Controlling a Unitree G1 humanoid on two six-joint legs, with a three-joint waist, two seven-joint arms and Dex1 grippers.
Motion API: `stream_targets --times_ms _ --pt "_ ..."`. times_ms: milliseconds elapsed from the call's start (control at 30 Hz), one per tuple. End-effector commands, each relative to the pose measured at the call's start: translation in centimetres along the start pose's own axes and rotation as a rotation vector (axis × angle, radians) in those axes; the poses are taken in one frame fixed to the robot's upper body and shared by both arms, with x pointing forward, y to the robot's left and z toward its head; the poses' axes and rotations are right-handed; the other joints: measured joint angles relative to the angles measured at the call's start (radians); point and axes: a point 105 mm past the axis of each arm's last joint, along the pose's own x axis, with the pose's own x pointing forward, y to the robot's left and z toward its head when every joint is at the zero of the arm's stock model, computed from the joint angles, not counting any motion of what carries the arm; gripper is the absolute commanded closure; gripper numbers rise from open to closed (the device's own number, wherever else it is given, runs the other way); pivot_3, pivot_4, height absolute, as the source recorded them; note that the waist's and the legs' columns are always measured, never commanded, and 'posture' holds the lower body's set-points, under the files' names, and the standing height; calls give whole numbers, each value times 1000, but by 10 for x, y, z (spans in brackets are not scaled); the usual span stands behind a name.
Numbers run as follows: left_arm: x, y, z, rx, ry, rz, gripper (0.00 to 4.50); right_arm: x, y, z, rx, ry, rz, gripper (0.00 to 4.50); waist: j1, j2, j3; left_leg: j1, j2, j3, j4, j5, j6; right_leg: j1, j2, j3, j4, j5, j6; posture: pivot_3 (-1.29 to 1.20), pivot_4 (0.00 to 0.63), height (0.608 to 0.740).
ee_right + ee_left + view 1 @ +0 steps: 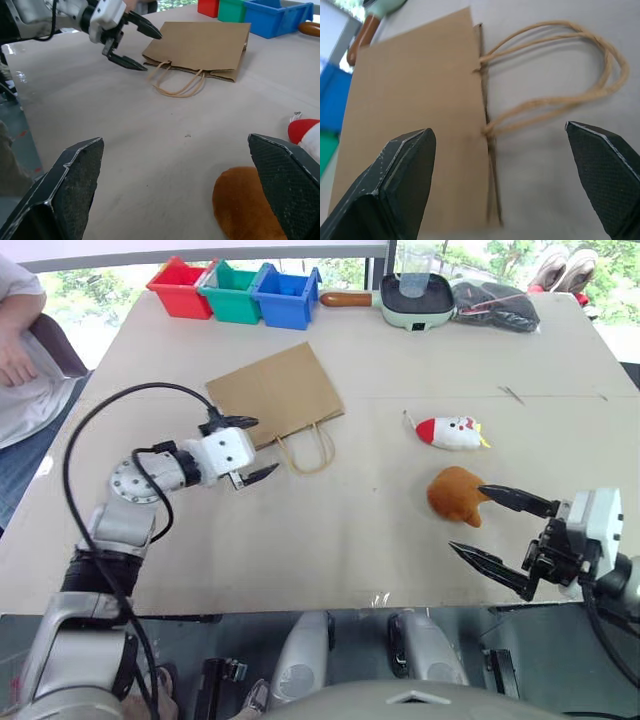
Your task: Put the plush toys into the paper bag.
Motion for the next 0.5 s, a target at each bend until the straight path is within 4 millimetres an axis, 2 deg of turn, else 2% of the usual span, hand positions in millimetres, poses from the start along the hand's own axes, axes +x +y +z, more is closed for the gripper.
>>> stream_targets --times_ms 33,67,167,333,433,500 --pt "11 -3 5 137 -32 -19 18 0 6 8 -42 -23 -4 0 -1 0 0 0 0 0 0 0 0 0 0 0 0 0 0 0 150 740" --pt "14 -3 6 160 -41 -23 18 0 7 8 -42 -24 -8 0 -2 0 0 0 0 0 0 0 0 0 0 0 0 0 0 0 150 740" --pt "23 -1 16 137 -114 -29 876 -1 11 7 -34 -30 -37 0 0 0 0 0 0 -1 0 0 0 0 0 0 1 0 0 0 150 740" --pt "20 5 24 -25 -212 -9 3171 -3 17 4 -14 -32 -62 0 -6 0 0 0 0 -1 0 0 0 0 0 -1 2 0 0 0 150 740" --pt "18 5 25 -189 -249 -23 4467 -3 17 1 -10 -28 -67 0 -7 0 0 1 0 -1 1 0 0 0 0 -1 5 0 0 0 150 740" --pt "18 2 28 -324 -280 -71 4467 -2 16 -2 -7 -27 -67 0 -7 0 0 1 0 -1 1 0 0 0 0 -1 6 0 0 0 150 740"
